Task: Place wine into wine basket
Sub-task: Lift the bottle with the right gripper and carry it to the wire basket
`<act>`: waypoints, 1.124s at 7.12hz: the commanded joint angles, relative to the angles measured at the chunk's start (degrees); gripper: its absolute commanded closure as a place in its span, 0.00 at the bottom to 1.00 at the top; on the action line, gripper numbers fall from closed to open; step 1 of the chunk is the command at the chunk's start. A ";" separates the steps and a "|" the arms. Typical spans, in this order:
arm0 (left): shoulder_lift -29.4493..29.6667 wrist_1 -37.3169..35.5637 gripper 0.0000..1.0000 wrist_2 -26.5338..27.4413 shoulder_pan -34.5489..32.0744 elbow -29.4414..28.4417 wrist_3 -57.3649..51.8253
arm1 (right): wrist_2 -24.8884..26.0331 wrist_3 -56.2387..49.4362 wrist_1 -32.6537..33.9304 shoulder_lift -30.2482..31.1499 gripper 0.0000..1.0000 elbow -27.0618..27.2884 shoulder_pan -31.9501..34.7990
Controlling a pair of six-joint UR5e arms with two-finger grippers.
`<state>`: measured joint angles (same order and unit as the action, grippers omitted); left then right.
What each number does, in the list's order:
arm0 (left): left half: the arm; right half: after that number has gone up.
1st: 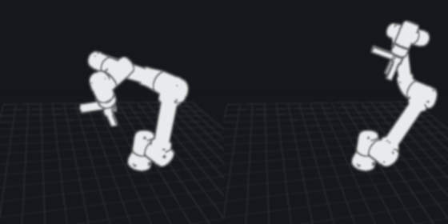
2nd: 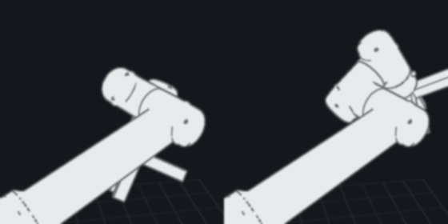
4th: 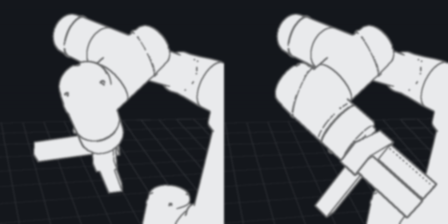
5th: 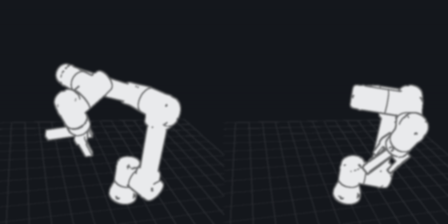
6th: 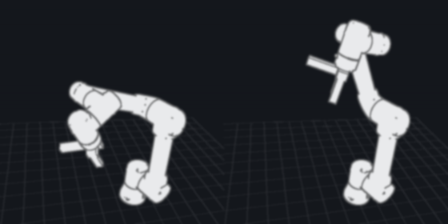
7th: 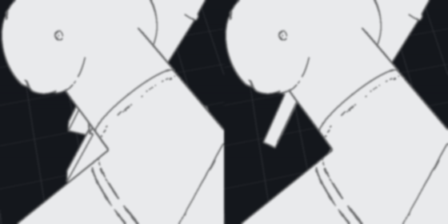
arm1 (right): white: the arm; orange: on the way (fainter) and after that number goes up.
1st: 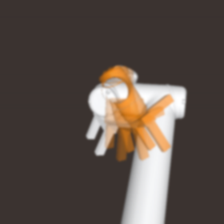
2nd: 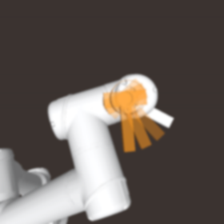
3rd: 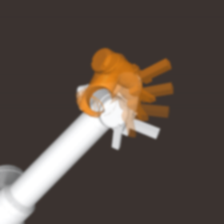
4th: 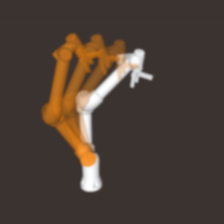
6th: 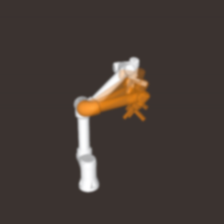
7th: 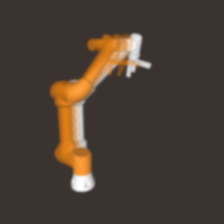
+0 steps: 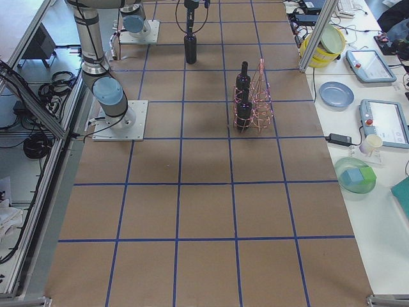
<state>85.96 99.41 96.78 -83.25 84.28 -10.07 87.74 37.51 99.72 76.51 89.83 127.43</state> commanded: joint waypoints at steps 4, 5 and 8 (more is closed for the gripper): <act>-0.09 0.00 0.00 -0.02 -0.07 0.09 0.05 | 0.33 -8.78 -7.42 10.83 1.00 -1.41 -12.67; -0.09 0.00 0.00 -0.02 -0.07 0.09 0.05 | -0.81 -15.73 -9.70 12.07 1.00 -1.41 -18.65; -0.09 0.00 0.00 -0.02 -0.16 0.09 0.14 | -0.47 -28.77 -17.59 12.18 1.00 -7.88 -33.96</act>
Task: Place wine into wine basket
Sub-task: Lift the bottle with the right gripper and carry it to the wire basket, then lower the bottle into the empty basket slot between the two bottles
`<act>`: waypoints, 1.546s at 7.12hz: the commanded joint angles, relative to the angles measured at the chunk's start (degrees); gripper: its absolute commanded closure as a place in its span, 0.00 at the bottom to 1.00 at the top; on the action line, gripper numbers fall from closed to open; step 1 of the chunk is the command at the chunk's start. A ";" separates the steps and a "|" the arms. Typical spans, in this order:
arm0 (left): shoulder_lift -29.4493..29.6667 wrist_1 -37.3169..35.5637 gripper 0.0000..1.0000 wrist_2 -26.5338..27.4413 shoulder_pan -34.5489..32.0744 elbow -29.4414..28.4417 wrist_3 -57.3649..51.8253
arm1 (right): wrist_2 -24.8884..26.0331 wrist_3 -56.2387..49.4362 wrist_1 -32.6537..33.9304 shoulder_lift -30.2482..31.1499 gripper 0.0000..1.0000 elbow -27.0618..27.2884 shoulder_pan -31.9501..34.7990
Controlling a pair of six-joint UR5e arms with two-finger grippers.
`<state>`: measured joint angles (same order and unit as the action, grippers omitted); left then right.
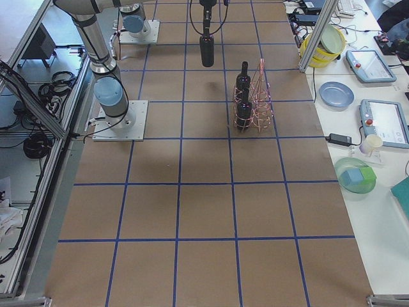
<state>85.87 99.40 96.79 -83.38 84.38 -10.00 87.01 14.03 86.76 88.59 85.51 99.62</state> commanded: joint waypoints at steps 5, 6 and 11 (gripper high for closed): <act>0.00 0.00 0.00 -0.02 -0.11 0.00 0.16 | 2.81 -16.02 -3.80 -6.83 1.00 -13.25 -17.52; 0.00 0.00 0.00 -0.02 -0.11 0.00 0.16 | 2.90 -16.31 -1.09 -8.60 1.00 -13.70 -17.62; 0.00 0.00 0.00 -0.02 -0.11 0.00 0.16 | 3.34 -17.54 2.90 -13.36 1.00 -13.62 -17.62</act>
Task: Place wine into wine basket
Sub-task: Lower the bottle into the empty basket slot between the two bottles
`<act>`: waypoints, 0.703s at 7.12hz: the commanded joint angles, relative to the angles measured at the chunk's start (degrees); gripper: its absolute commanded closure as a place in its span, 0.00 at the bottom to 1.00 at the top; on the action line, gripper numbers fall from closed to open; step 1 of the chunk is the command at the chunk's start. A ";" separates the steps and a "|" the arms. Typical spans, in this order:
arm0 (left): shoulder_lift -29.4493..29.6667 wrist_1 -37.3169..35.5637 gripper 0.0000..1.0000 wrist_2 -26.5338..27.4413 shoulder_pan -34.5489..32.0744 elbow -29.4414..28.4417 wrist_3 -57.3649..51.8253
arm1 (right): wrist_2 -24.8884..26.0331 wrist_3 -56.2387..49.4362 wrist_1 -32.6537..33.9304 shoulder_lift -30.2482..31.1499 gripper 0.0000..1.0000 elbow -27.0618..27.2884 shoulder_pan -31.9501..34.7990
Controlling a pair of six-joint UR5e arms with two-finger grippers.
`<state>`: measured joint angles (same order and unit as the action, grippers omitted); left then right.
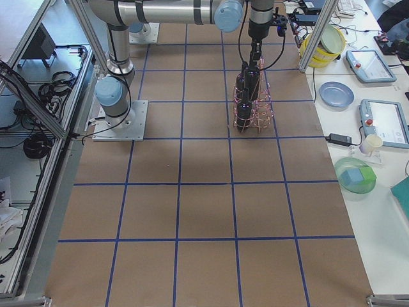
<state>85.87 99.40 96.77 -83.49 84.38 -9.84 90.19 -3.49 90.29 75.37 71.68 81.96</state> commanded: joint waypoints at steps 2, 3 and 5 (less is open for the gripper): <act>0.00 0.09 0.00 0.00 0.00 0.00 0.00 | 0.95 -1.51 -3.53 -0.14 1.00 0.30 0.04; 0.00 0.09 0.00 -0.09 0.00 0.09 0.09 | 0.95 -1.60 -3.45 -0.14 1.00 0.30 0.04; -0.18 0.00 0.00 0.00 0.00 0.53 0.00 | 0.86 -1.69 -3.11 -0.49 1.00 0.65 0.04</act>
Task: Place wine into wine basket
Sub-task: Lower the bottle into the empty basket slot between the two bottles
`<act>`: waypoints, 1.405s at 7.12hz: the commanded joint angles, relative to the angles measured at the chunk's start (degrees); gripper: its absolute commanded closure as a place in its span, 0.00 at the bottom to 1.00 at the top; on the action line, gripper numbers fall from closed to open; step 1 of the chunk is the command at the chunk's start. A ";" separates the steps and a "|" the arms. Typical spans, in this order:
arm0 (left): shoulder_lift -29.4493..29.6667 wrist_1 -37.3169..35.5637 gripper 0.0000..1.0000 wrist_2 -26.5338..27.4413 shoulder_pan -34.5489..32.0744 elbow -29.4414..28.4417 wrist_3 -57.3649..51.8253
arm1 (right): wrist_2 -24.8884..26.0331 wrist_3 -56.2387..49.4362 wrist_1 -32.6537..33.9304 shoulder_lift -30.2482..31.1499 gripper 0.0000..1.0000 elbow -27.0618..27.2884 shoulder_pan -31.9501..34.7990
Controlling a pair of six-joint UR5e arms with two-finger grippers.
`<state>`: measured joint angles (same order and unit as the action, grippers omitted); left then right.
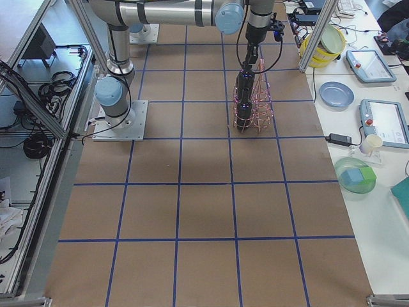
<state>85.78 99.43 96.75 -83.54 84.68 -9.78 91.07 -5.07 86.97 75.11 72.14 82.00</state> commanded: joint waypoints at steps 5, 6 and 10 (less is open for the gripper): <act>-0.26 -0.03 0.00 0.02 0.04 0.58 -0.06 | -0.19 -0.38 6.42 -3.04 1.00 4.13 0.00; -0.26 -0.03 0.00 0.02 -0.04 0.66 -0.06 | -0.19 -0.46 9.15 -3.13 1.00 6.24 0.00; -0.35 -0.03 0.00 -0.07 -0.05 0.67 -0.06 | -0.01 -3.10 10.41 -3.13 0.89 7.58 0.00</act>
<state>85.43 99.40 96.73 -83.55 85.34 -9.82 91.05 -8.07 97.29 71.99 79.61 82.00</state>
